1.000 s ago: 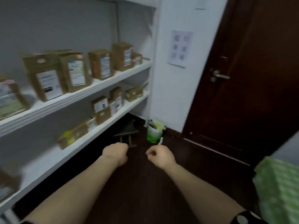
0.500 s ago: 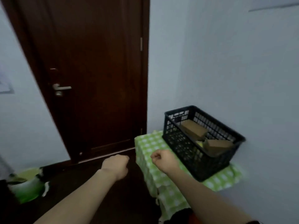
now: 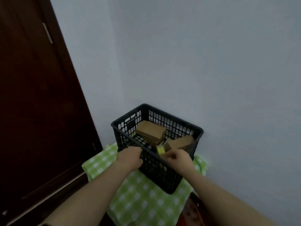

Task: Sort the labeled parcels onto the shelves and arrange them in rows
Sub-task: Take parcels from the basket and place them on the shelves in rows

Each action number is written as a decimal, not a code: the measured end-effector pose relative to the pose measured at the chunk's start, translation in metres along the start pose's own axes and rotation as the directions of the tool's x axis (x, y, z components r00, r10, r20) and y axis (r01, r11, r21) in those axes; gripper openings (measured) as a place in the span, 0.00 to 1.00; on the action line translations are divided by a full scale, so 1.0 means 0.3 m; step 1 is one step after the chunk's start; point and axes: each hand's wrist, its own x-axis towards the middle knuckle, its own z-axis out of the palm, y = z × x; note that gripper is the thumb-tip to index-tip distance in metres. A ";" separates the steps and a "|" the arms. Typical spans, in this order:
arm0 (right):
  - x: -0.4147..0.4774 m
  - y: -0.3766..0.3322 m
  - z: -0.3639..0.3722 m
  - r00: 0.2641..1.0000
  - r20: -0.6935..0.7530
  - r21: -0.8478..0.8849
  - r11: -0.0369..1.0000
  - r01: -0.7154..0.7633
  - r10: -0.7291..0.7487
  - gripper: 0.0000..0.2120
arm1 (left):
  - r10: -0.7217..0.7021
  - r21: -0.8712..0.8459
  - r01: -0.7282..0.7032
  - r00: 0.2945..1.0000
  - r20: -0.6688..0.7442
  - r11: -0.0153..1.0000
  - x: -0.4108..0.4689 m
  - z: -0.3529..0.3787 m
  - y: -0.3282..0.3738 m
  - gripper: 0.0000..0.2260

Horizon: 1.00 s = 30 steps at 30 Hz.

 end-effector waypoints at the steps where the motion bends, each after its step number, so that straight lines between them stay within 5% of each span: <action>1: 0.052 0.006 -0.005 1.000 -0.020 0.003 1.000 -0.024 0.024 0.12 | 0.032 -0.027 -0.032 0.999 -0.003 0.999 0.074 -0.007 0.006 0.14; 11: 0.457 0.150 -0.058 0.910 -0.227 0.161 0.935 -0.316 0.347 0.14 | 0.260 -0.150 -0.231 0.941 0.216 0.961 0.678 0.099 0.133 0.09; 21: 0.597 0.386 -0.085 0.818 -0.324 0.323 0.868 -0.377 0.476 0.14 | 0.161 -0.115 -0.128 0.918 0.362 0.985 0.923 0.339 0.369 0.48; 26: 0.598 0.434 -0.068 0.835 -0.314 0.373 0.867 -0.330 0.453 0.15 | 0.127 -0.102 -0.101 0.948 0.290 0.990 0.958 0.419 0.390 0.36; 30: 0.556 0.443 -0.090 0.839 -0.304 0.415 0.856 -0.309 0.450 0.16 | 0.073 -0.280 0.010 0.956 0.285 0.960 0.929 0.316 0.345 0.31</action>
